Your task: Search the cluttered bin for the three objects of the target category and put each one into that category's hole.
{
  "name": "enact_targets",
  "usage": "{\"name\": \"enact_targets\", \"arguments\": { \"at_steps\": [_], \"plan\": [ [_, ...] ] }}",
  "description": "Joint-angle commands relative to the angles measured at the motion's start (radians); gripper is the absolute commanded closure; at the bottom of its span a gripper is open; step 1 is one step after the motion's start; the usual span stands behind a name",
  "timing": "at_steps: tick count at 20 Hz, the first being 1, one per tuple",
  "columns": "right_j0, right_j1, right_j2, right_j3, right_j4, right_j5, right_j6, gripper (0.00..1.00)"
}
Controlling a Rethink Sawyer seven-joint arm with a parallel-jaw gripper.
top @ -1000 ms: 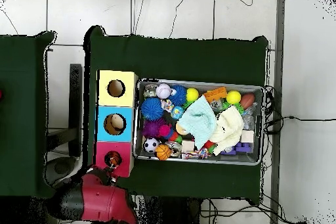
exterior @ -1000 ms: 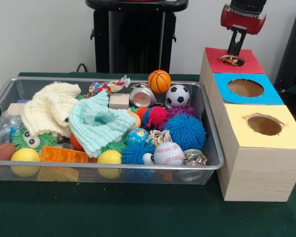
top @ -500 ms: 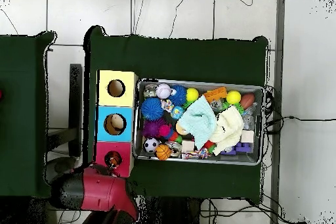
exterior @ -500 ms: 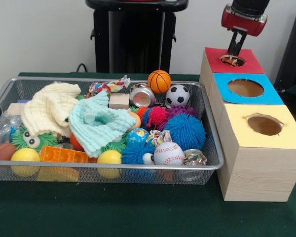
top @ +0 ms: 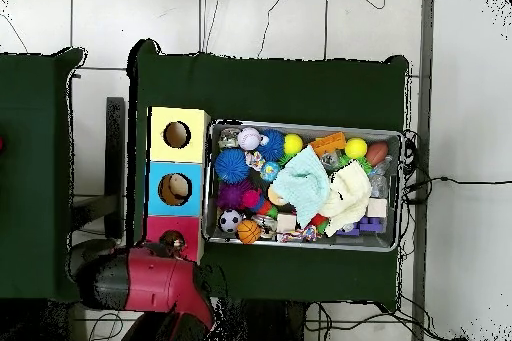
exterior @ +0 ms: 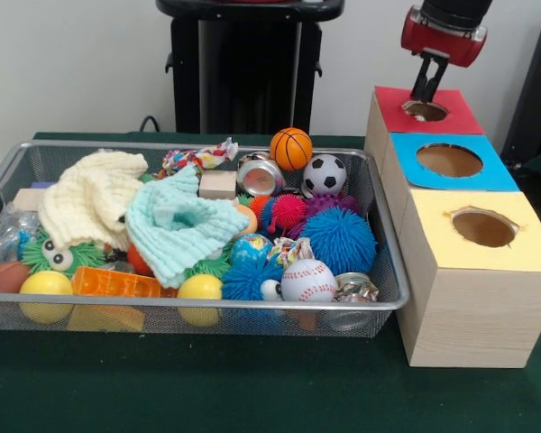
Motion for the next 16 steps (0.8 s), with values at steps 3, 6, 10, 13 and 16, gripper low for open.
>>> {"name": "enact_targets", "arguments": {
  "at_steps": [3,6,10,13,16],
  "plan": [
    [-0.037,-0.047,-0.043,-0.099,-0.069,0.195,0.119,1.0],
    [-0.03,-0.082,-0.06,-0.107,-0.083,0.262,0.121,1.0],
    [-0.036,-0.073,-0.035,-0.071,-0.063,0.173,0.136,1.0],
    [-0.029,-0.035,-0.01,-0.053,-0.045,0.076,0.165,1.0],
    [-0.023,-0.032,-0.021,-0.064,-0.052,0.098,0.169,1.0]
  ]
}}
